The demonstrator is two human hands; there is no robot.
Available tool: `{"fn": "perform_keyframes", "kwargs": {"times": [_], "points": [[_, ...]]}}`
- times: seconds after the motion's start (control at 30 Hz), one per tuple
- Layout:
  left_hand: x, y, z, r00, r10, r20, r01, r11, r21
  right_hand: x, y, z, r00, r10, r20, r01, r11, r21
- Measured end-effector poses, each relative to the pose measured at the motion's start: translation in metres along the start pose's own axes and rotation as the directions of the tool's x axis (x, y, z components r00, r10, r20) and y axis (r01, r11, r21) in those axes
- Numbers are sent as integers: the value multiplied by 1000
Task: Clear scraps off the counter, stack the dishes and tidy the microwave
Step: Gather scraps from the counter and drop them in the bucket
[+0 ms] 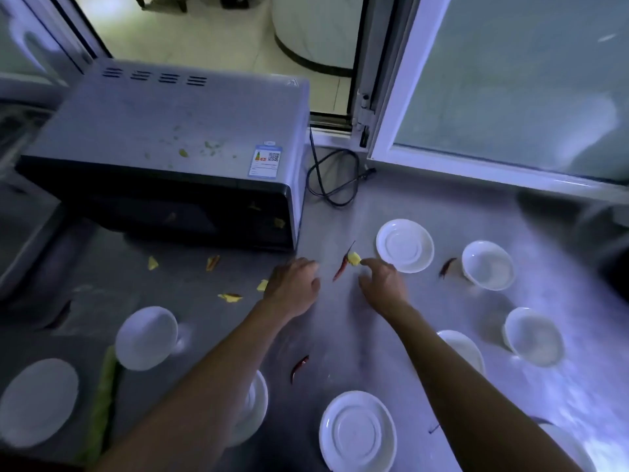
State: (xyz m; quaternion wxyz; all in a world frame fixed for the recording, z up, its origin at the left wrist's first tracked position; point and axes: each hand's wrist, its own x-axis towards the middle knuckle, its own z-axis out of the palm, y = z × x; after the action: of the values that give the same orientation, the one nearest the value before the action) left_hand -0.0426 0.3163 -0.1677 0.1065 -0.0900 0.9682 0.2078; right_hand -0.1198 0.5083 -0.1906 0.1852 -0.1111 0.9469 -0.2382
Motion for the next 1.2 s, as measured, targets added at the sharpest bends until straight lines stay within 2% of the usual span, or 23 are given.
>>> {"fn": "perform_keyframes", "kwargs": {"times": [0.17, 0.37, 0.47, 0.87, 1.2], "points": [[12, -33, 12, 996, -88, -11, 88, 994, 58, 27, -14, 17, 995, -38, -92, 40, 999, 15], [18, -60, 22, 990, -140, 28, 137, 988, 75, 43, -18, 30, 993, -72, -93, 67, 996, -55], [18, -66, 24, 988, -151, 26, 149, 986, 72, 47, -21, 34, 992, -44, -114, 37, 997, -70], [23, -52, 37, 998, -49, 33, 48, 998, 41, 37, -1, 43, 990, 55, -126, -57, 998, -9], [13, -41, 41, 999, -43, -26, 43, 999, -18, 20, 3, 36, 981, 8, -193, 1, 999, 45]]}}
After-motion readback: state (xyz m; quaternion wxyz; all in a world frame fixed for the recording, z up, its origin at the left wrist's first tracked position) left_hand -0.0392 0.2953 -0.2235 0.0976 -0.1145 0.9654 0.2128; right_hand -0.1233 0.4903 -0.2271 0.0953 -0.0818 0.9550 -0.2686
